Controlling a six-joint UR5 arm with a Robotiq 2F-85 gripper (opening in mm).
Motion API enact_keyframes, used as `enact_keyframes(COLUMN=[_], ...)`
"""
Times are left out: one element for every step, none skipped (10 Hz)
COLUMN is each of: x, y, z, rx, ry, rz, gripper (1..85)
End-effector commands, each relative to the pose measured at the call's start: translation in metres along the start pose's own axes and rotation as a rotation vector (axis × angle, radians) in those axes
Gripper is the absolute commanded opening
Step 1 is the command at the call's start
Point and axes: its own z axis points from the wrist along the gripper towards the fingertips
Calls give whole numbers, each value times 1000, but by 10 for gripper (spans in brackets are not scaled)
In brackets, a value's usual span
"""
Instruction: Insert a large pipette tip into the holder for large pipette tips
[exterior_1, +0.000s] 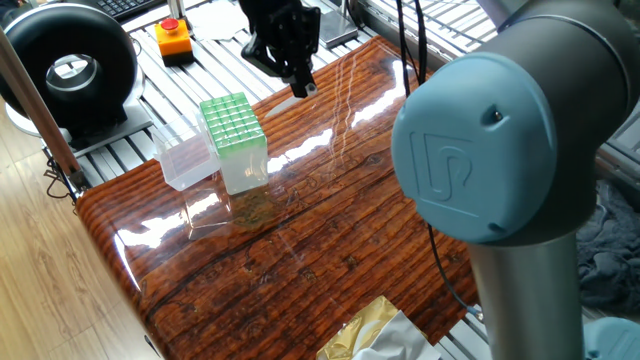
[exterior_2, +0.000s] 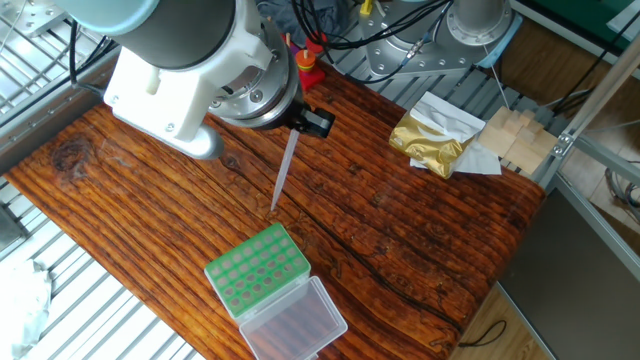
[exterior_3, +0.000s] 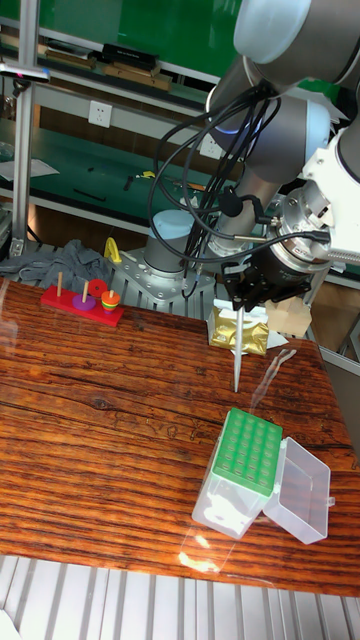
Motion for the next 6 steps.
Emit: enact_keyframes(x=[0,0,0,0,0,0], y=[0,1,1,1,1,1], z=[0,0,0,0,0,0], rx=[-1,-6,-6,-6,-6,-6], ry=[-2,-3,-3,-3,-3,-3], rz=[-3,-1,0,0,0,0], gripper=[10,10,10,10,10,10])
